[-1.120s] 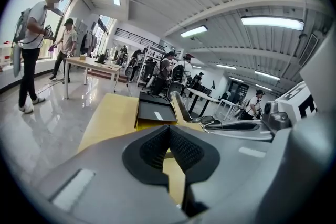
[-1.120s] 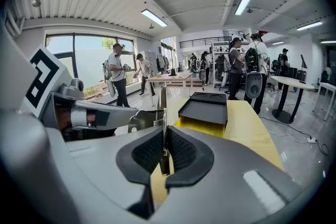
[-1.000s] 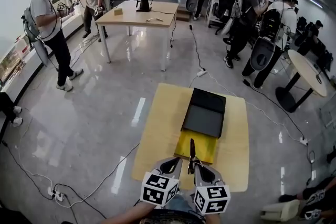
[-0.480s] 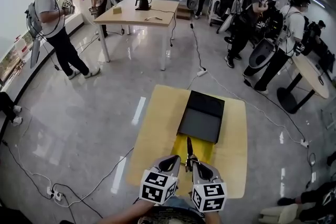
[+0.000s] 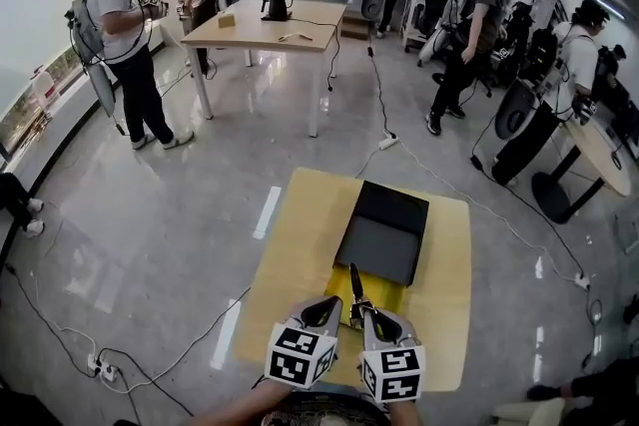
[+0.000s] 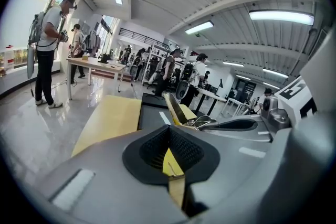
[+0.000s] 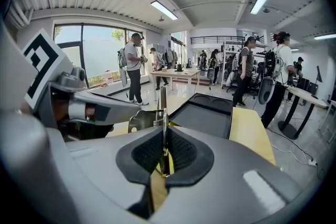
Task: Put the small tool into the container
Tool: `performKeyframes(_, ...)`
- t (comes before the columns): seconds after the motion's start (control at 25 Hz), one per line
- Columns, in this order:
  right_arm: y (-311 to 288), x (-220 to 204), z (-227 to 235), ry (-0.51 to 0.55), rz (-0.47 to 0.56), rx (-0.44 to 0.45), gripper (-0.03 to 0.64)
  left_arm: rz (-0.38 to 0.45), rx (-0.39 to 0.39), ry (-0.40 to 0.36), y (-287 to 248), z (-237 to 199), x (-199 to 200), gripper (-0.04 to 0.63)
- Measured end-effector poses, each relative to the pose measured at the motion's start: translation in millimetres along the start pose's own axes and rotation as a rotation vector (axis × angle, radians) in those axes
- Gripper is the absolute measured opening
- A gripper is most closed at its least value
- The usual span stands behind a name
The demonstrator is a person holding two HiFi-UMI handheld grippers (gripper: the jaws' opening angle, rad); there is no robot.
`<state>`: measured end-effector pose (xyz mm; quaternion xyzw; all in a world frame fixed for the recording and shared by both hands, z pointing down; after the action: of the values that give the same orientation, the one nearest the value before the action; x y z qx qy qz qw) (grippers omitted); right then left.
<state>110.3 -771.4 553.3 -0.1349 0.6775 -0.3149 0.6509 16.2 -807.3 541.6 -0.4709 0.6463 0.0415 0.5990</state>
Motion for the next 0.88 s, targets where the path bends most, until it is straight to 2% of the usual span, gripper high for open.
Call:
performKeyframes(0.12,-22.8,-9.2,27.7,0.024,-0.015,-0.003,0.008,-0.005,0.005,0.003,-35.9,-0.7,-2.9,0.002)
performKeyframes(0.28,-37.1,-24.0,42.1,0.050,-0.049,-0.005,0.008,-0.014,0.009,0.007,-55.9,0.7,-9.9,0.002)
performKeyframes(0.64,-99.2,2.4,74.8,0.111,-0.148,-0.012,0.009,-0.029,0.023,0.018,-102.8,-32.7,30.8,0.002)
performKeyframes(0.88,-148.0,32.2,88.1,0.204,-0.245,-0.003,0.009,-0.030,0.040,0.029,-130.3,-67.0,68.9,0.002)
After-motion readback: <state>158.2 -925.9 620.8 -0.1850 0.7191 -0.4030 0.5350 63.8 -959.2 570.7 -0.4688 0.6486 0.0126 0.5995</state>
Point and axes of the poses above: the fingertips, and each gripper's own axes: y backward along the fingers, z to its right, x out of its top, the point moved 4 cm from there along y, backward along the fingers, and after that the axes turned 5 degrees about -z, right-handed, at the moved point
